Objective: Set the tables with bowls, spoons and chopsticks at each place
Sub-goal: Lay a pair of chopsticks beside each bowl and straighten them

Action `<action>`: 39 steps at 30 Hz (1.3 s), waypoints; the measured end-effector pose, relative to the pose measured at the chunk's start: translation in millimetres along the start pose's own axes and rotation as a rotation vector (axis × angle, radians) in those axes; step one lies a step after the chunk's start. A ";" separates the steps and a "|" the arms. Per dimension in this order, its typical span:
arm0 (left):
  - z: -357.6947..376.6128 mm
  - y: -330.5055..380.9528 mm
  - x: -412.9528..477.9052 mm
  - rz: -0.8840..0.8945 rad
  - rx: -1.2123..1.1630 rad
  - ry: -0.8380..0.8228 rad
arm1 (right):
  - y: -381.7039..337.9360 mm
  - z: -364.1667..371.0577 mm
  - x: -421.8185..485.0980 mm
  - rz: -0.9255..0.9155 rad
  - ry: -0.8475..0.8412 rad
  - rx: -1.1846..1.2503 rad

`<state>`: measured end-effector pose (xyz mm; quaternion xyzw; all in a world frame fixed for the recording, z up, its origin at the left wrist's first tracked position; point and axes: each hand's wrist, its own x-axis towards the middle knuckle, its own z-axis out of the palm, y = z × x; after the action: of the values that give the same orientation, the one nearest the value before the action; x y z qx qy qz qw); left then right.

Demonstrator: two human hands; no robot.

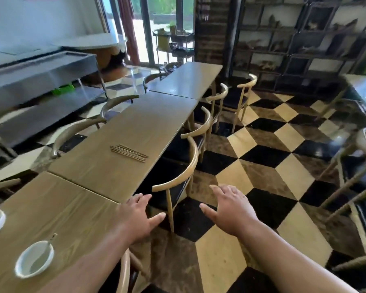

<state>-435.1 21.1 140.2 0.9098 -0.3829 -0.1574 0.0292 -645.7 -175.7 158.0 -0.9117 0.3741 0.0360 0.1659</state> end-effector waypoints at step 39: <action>76.2 -188.7 509.4 -0.862 -1.222 -0.013 | -267.2 209.0 636.7 -0.407 -0.492 -0.223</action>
<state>5.9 -200.3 -99.5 0.8002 0.1634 -0.3447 0.4629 8.9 -355.8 -86.1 -0.9442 0.1270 0.2619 0.1540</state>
